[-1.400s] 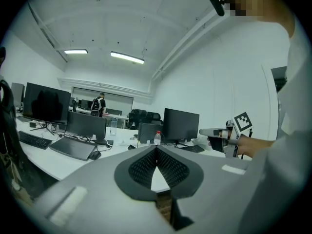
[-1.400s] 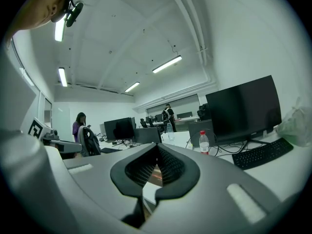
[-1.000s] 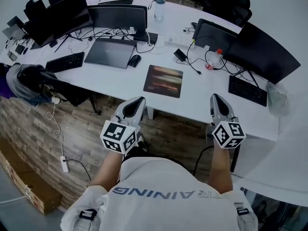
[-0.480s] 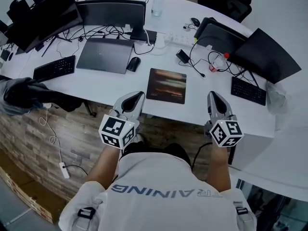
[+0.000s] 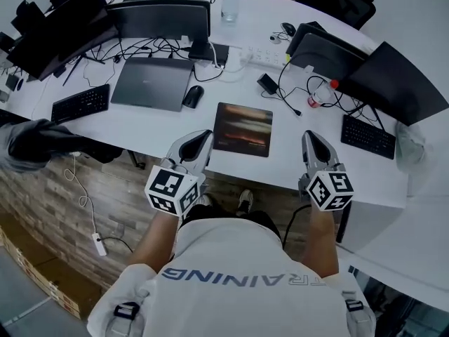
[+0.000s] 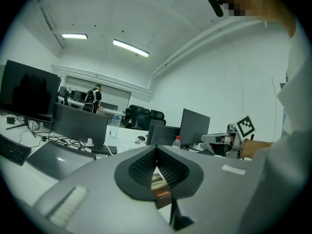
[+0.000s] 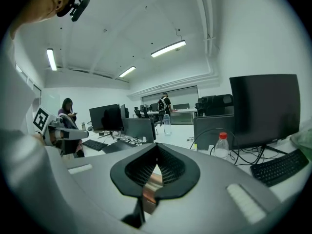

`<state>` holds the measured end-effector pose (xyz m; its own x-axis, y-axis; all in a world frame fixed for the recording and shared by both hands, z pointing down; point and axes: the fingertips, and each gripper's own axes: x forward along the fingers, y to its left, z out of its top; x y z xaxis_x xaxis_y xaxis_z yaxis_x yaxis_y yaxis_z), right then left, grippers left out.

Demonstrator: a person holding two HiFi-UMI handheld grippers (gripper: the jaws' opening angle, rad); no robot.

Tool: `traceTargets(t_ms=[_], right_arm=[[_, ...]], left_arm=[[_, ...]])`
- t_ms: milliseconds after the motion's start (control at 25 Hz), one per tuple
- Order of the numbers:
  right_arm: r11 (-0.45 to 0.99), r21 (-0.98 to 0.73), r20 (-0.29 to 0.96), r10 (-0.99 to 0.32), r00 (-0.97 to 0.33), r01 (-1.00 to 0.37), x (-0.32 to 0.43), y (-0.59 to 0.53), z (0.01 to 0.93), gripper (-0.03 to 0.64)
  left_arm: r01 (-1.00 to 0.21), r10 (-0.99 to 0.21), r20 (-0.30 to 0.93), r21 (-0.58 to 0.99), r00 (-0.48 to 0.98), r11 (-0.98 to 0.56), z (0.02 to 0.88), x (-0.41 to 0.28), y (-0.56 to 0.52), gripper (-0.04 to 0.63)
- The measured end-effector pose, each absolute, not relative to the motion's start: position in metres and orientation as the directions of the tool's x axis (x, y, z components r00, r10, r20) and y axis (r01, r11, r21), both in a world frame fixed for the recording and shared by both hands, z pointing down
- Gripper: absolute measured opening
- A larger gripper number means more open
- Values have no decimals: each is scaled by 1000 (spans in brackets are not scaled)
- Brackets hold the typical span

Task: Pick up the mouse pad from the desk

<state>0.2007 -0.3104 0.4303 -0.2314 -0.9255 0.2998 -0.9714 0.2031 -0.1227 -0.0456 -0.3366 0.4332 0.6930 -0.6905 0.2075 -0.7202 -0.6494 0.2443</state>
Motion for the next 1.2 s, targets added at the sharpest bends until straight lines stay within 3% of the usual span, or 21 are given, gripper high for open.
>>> traceTargets(t_ms=[440,680,960,1200], right_arm=[[218,-156,331,-908,-259,-963,235,-328,452,14],[266,-159,423,-852,-308,-951,218,-340,481,220],[295,-172,423,-839,-341,-940,208,-347,484,324],[358,-151,546,-747,-380,-921,189,-341,529,385]], left_arm=[[-754,-712,250,220,657,-619,434,-14,-351,0],[-762,-709,279,217,648,-610,442,-13,-353,0],[-770,-713,293,212,637,-601,443,-17,-357,1],[-776,-711,311,216,631,-593,449,-21,-356,2]])
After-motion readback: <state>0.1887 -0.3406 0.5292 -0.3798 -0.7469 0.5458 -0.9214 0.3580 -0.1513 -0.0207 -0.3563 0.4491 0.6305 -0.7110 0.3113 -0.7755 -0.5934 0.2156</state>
